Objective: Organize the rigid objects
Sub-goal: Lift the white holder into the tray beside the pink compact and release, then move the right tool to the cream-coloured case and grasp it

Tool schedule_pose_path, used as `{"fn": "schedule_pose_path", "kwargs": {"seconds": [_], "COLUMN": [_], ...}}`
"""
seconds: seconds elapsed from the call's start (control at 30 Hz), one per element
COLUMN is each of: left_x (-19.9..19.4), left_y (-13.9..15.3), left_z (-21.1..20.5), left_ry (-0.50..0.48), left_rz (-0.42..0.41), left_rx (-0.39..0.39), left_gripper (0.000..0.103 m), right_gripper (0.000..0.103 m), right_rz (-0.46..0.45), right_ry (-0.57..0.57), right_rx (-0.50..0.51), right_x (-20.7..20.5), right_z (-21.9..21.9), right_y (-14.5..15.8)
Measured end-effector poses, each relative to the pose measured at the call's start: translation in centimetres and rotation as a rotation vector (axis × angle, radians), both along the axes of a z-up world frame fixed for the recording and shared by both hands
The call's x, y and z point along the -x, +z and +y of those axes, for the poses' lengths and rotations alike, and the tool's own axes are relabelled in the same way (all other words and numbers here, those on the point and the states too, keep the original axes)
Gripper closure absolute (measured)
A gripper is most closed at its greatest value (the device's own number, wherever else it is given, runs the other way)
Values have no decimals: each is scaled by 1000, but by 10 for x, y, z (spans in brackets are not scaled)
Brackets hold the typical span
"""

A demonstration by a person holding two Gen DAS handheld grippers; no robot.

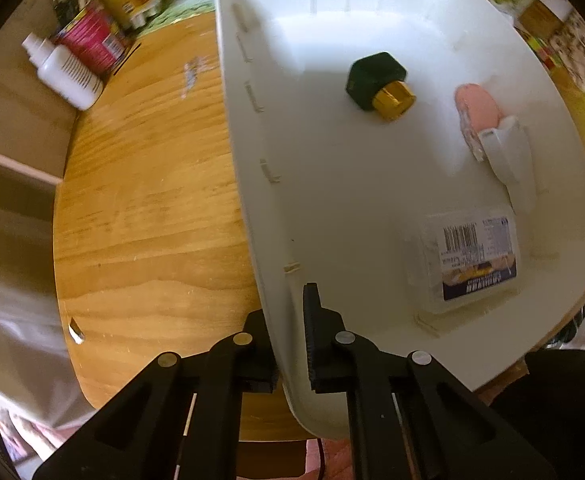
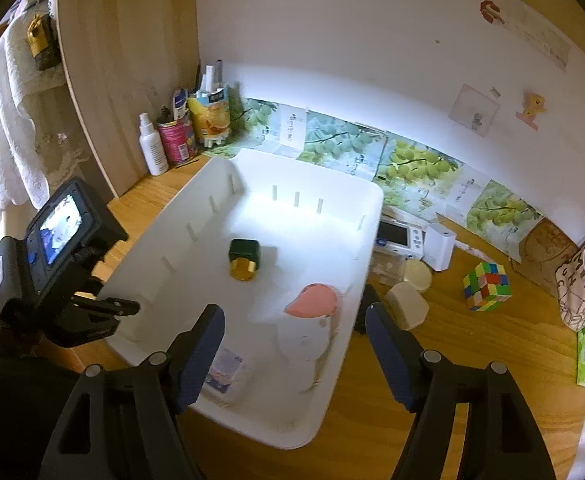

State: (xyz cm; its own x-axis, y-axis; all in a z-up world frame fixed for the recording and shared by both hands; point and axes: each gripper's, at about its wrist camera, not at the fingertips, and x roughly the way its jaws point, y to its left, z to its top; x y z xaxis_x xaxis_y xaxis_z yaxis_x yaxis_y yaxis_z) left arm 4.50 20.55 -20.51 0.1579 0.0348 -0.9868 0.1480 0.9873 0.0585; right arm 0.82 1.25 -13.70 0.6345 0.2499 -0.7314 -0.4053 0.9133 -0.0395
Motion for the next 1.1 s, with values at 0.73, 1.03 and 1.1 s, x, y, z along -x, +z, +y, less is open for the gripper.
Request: {"fn": "schedule_pose_path", "kwargs": {"seconds": [0.73,1.03,1.1], "left_x": [-7,-7,-7], "left_y": [-3,-4,-5], "left_z": [19,27,29], "left_ry": [268,362,373], "left_rz": [30,39,37], "left_rx": [-4,24,18], "left_gripper": [94,93,92], "right_gripper": [25,25,25], "right_rz": [-57,-95,-94], "right_ry": [-76,-110,-114], "right_rx": [-77,-92,-96], "right_x": [-63,-86,-92], "right_z": [-77,-104,-109], "right_y": [-23,-47,-54]}}
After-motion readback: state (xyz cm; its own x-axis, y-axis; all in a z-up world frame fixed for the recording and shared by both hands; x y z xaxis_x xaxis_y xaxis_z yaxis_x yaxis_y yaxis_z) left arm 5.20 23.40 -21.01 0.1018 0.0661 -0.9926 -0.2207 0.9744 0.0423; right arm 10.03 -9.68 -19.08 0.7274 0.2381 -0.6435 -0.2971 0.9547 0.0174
